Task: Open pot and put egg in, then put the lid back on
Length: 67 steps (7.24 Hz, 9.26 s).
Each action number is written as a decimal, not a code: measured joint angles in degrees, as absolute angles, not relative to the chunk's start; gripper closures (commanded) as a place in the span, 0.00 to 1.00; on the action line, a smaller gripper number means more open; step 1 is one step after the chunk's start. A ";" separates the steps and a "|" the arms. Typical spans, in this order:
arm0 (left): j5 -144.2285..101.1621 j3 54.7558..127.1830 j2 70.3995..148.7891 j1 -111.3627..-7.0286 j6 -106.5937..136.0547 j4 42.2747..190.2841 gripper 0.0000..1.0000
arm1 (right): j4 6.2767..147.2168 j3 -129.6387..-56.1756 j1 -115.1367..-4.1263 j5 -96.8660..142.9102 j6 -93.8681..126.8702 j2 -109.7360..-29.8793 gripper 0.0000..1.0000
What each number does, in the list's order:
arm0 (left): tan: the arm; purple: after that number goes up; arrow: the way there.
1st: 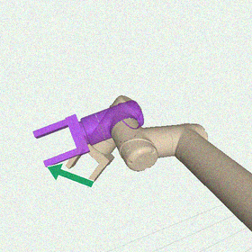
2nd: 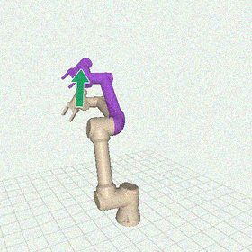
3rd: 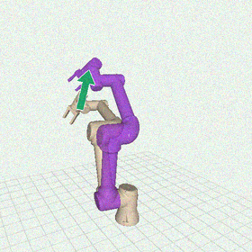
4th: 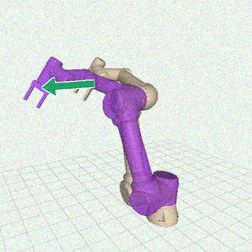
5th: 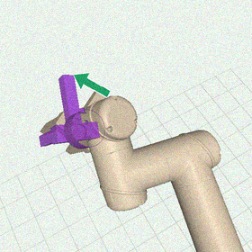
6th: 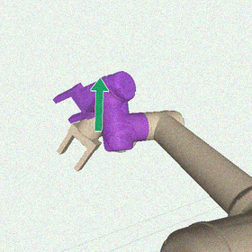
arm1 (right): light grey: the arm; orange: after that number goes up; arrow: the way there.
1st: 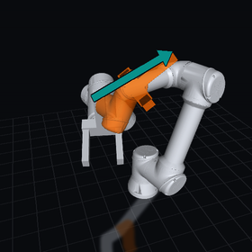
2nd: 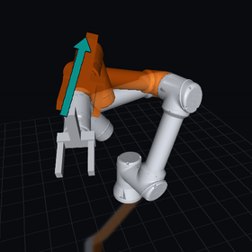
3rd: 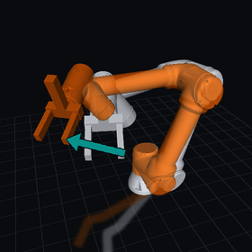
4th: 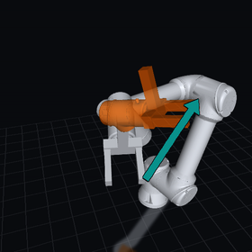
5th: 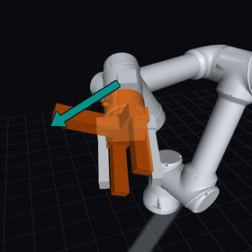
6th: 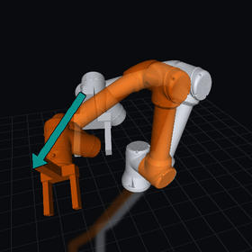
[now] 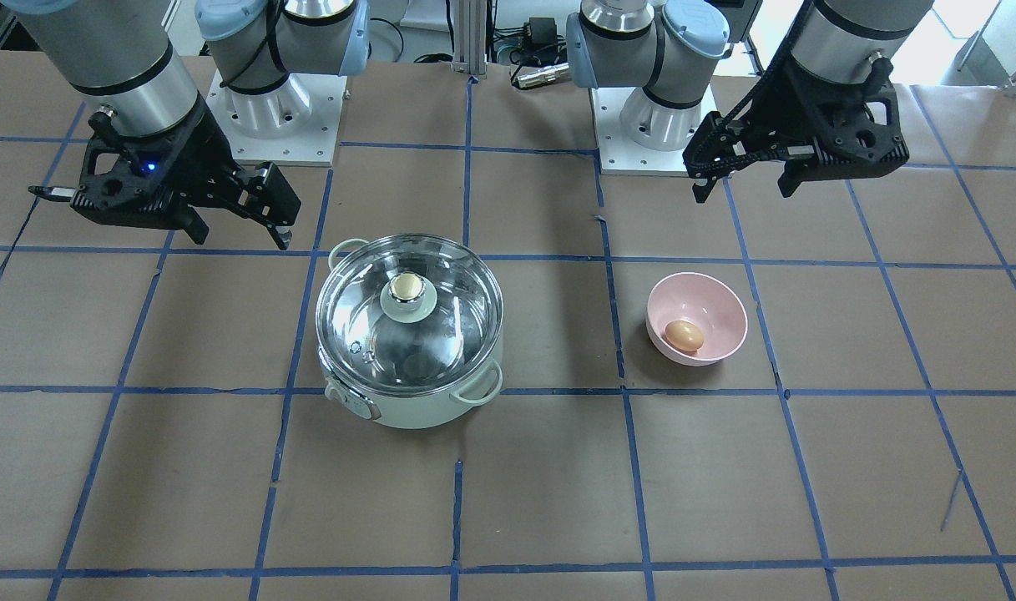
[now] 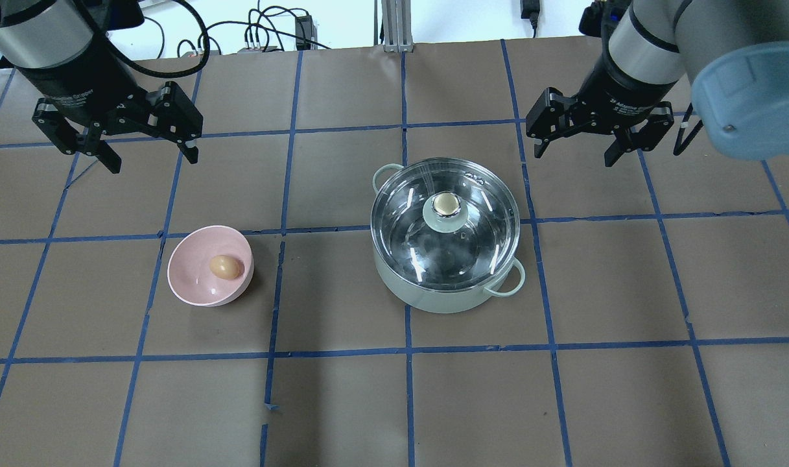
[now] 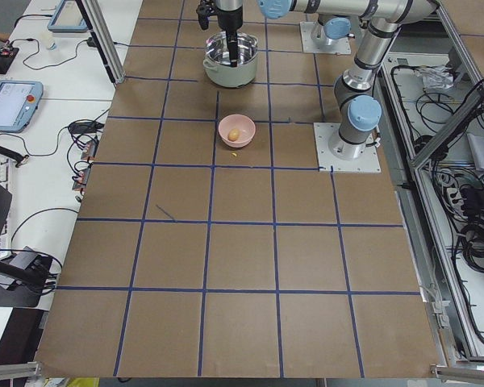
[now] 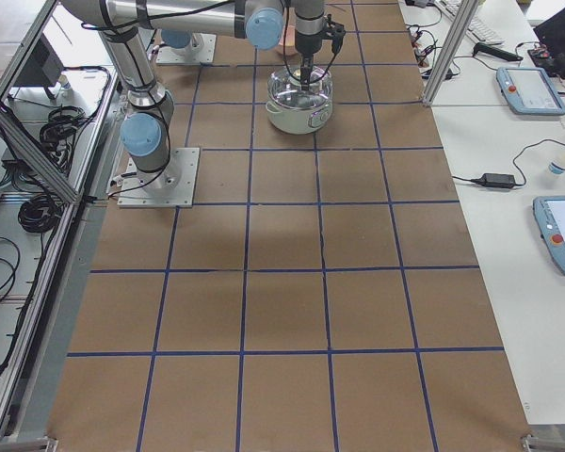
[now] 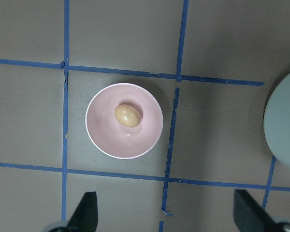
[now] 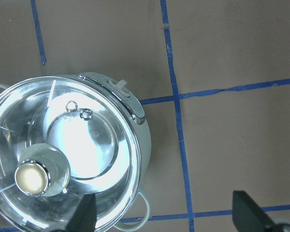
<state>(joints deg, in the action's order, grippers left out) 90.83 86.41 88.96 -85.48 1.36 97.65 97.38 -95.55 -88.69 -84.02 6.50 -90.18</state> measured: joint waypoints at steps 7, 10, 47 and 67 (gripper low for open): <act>91.09 92.90 88.46 -86.03 0.02 96.42 0.00 | 102.49 -97.36 -89.02 -84.03 7.31 -90.26 0.00; 91.09 101.28 88.81 -83.58 -0.50 85.52 0.00 | 103.73 -100.12 -91.82 -83.93 11.46 -89.51 0.00; 90.60 127.27 100.75 -77.52 29.19 41.40 0.68 | 101.15 -95.80 -73.95 -83.92 -20.73 -83.40 0.72; 89.02 95.47 107.47 -111.66 27.33 56.82 0.96 | 101.55 -95.50 -74.13 -87.56 -18.06 -83.58 0.72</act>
<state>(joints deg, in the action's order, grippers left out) 89.02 95.47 107.47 -111.66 27.33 56.82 101.55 -95.50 -74.13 -87.56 -18.06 -83.58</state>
